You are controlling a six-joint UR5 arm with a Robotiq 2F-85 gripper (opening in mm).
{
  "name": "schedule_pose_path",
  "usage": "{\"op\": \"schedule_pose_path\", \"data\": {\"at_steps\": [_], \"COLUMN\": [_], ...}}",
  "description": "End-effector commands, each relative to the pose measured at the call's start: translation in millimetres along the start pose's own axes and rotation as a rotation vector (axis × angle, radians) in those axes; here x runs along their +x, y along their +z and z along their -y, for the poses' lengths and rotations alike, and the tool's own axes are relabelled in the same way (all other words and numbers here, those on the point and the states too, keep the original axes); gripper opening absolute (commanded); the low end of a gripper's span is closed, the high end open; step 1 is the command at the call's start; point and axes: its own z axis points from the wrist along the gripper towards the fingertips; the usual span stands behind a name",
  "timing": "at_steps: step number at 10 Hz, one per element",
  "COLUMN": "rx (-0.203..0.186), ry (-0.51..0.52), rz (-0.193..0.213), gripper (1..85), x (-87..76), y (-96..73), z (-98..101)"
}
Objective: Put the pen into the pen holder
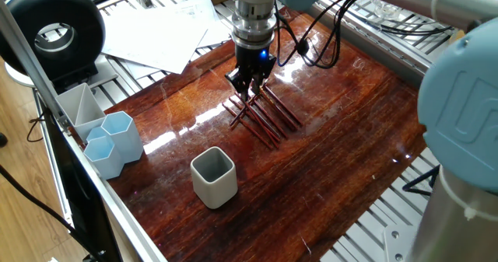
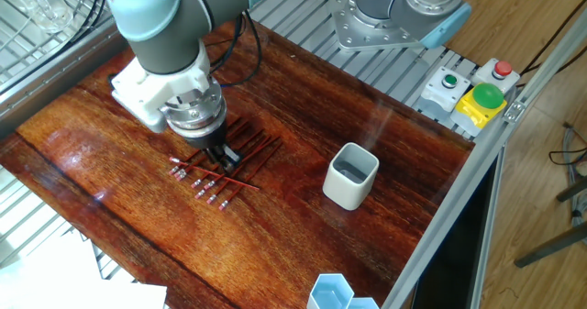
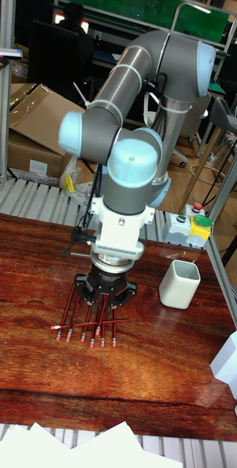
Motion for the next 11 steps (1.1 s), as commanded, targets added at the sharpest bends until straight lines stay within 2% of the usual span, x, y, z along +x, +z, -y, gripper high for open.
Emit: {"op": "schedule_pose_path", "data": {"at_steps": [1, 3, 6, 7, 8, 11], "rx": [-0.006, 0.001, -0.006, 0.004, -0.005, 0.011], "ry": [0.029, 0.031, 0.068, 0.070, 0.071, 0.064], "rz": [-0.058, -0.065, -0.132, -0.134, -0.140, -0.150], "gripper": [35.0, 35.0, 35.0, 34.7, 34.7, 35.3], "x": [11.8, 11.1, 22.1, 21.3, 20.1, 16.9], "y": [7.7, 13.2, 9.5, 6.7, 3.9, 9.4], "z": [1.0, 3.2, -6.6, -9.0, -14.6, -12.1]}}
